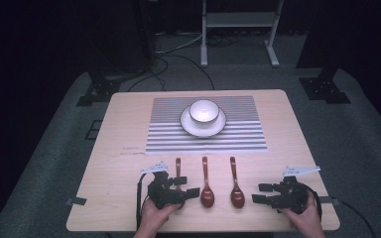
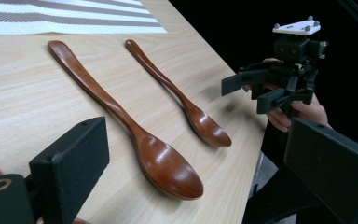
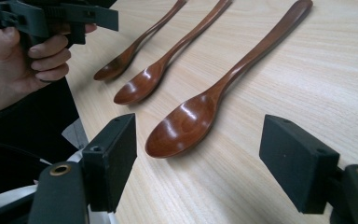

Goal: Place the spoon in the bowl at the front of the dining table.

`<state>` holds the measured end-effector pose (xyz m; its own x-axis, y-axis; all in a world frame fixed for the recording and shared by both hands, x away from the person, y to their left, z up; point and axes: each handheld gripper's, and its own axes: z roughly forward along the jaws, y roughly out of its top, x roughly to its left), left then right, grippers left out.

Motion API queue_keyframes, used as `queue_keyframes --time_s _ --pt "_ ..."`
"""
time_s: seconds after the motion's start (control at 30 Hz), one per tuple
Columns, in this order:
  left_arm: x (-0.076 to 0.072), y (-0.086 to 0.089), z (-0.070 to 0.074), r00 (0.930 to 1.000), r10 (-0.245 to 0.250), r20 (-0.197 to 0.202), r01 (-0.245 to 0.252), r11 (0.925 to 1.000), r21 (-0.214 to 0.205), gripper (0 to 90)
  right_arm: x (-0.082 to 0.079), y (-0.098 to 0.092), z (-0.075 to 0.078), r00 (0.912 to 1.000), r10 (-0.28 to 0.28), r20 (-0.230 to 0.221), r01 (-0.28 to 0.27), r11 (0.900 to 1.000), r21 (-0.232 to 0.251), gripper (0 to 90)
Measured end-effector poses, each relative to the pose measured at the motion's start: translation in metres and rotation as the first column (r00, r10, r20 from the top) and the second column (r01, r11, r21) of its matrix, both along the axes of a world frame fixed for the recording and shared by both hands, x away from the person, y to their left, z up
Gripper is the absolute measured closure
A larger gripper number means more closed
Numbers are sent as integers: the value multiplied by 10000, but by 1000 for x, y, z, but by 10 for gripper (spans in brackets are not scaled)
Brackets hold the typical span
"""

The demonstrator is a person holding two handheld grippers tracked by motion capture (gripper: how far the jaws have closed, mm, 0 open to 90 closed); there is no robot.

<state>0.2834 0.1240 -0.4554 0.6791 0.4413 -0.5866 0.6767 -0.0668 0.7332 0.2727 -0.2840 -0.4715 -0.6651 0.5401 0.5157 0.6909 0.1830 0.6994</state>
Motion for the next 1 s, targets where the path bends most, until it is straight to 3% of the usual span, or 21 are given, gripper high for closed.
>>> queue_keyframes --time_s 0.4,0.6,0.77,1.0 --pt "-3 -15 -4 9993 -298 -228 300 9995 98 54 -2 -1 3 9989 -418 230 425 9987 -280 261" --pt "-4 -21 -4 9984 -485 -300 489 9987 126 54 -2 2 4 9989 -357 288 367 9987 -344 262" --pt "-7 -29 -7 9950 -861 -503 860 9963 -42 54 -3 5 4 9989 -331 340 346 9984 -452 261" --pt "-10 -38 -7 9891 -1280 -732 1286 9917 33 54 -4 3 4 9988 -401 286 412 9984 -378 261"
